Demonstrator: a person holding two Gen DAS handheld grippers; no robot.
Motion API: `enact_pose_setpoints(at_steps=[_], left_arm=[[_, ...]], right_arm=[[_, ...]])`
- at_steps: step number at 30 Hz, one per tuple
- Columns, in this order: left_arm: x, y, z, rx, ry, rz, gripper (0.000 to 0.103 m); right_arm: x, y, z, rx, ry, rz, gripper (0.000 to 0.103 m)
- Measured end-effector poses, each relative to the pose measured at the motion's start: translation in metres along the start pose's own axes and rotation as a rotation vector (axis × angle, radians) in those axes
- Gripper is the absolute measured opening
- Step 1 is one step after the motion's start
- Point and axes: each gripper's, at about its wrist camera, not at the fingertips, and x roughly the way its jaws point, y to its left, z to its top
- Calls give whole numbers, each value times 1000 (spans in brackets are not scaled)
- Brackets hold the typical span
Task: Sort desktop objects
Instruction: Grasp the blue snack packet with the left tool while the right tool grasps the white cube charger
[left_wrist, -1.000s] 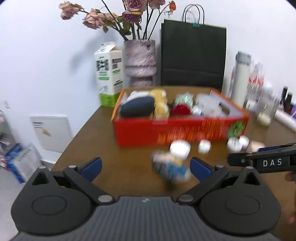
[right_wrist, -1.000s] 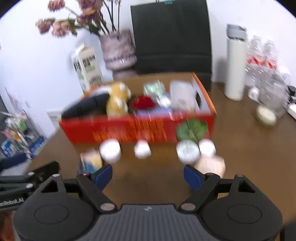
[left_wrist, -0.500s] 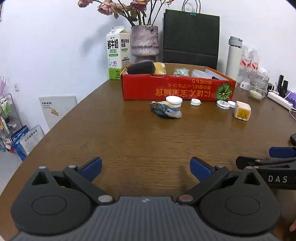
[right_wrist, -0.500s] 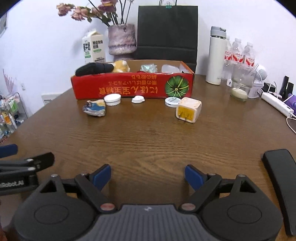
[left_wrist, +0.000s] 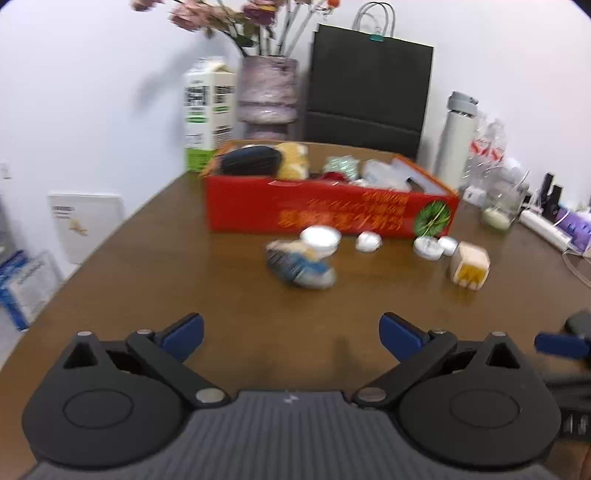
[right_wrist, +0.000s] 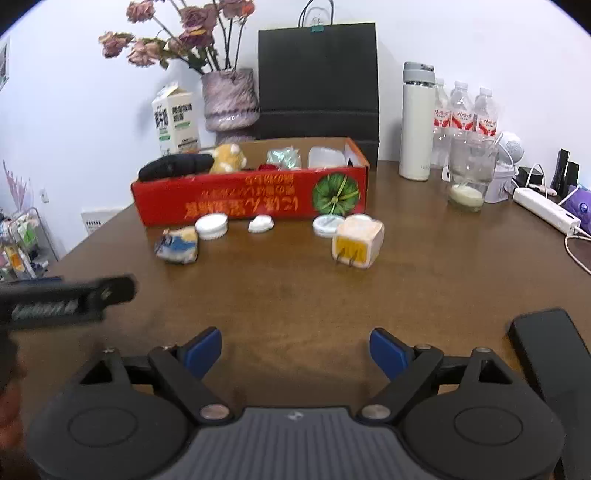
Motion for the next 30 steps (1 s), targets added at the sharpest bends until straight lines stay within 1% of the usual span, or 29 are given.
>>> enact_pose_setpoints(at_steps=[2, 4, 5, 6, 8, 10, 11, 12, 13, 14, 15, 16, 17, 18, 19, 20, 21, 22, 23, 24, 27, 30], left_arm=[[25, -4, 16, 5, 14, 1, 103], [49, -9, 28, 13, 17, 22, 103], [61, -10, 32, 25, 20, 28, 101], [71, -11, 36, 26, 26, 39, 96], [88, -12, 42, 2, 49, 44, 90], [99, -10, 44, -25, 67, 39, 89], [103, -10, 44, -36, 76, 40, 85], [108, -10, 42, -41, 85, 42, 79], [109, -11, 40, -41, 88, 51, 77], [109, -12, 37, -29, 67, 73, 66], [109, -15, 36, -9, 62, 92, 54], [109, -17, 35, 14, 57, 104, 48], [108, -18, 35, 24, 54, 100, 42], [107, -16, 34, 23, 53, 90, 34], [106, -16, 34, 24, 52, 84, 33], [104, -15, 33, 26, 51, 85, 32], [101, -15, 31, 28, 51, 89, 29], [98, -14, 30, 28, 52, 94, 24], [94, -14, 28, 27, 53, 100, 22], [90, -13, 27, 23, 58, 103, 22], [76, -12, 24, -5, 65, 111, 20], [60, -16, 21, 5, 45, 121, 19]], right_arm=[[6, -5, 5, 15, -6, -7, 87], [12, -12, 9, 34, -1, -18, 87], [16, -15, 11, 43, -1, -23, 87], [18, -19, 14, 50, -6, -28, 87], [25, -29, 23, 62, -37, -59, 87], [36, -38, 35, 78, -48, -93, 87], [44, -42, 42, 90, -48, -103, 86], [53, -46, 50, 104, -47, -110, 86], [64, -48, 56, 111, -44, -114, 86], [74, -50, 61, 117, -39, -128, 85], [86, -50, 67, 131, -27, -155, 85], [98, -50, 71, 141, -15, -173, 84], [106, -50, 74, 154, 0, -181, 78], [114, -49, 76, 165, 17, -189, 73], [120, -48, 77, 166, 23, -191, 69], [124, -47, 77, 164, 21, -190, 58], [127, -45, 76, 154, 20, -196, 50], [128, -42, 76, 137, 17, -209, 47], [127, -42, 75, 133, 21, -211, 41], [126, -42, 74, 134, 15, -201, 38], [121, -42, 71, 122, 5, -187, 38], [116, -42, 69, 125, -4, -172, 38]])
